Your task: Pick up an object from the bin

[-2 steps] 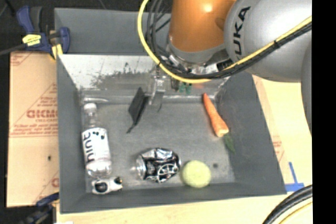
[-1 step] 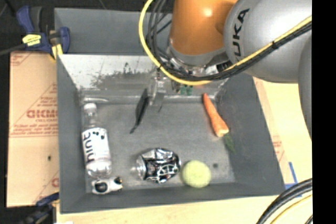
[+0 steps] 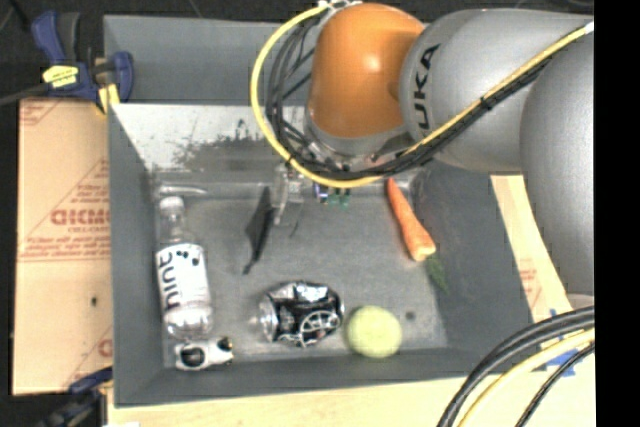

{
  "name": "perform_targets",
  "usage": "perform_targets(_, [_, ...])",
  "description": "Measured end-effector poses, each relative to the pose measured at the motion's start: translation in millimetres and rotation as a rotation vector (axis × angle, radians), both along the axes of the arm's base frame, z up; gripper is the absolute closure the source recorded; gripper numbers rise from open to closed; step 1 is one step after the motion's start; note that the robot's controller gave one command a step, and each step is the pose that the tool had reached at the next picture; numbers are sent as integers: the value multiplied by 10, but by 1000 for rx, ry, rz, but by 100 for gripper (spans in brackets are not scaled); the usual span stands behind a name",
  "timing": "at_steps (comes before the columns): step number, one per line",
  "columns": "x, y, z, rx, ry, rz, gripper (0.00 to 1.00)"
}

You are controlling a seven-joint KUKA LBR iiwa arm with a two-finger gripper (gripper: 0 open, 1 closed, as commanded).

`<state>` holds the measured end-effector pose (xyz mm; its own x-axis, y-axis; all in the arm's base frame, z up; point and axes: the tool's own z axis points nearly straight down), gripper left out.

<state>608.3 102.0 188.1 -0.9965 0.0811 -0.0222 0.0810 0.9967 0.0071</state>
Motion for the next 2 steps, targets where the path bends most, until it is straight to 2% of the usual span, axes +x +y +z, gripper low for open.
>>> perform_targets(1, [17, -40, -375, 0, 6, -25, 100])
perform_targets(2, [-82, 170, -808, -3, -8, 130, 100])
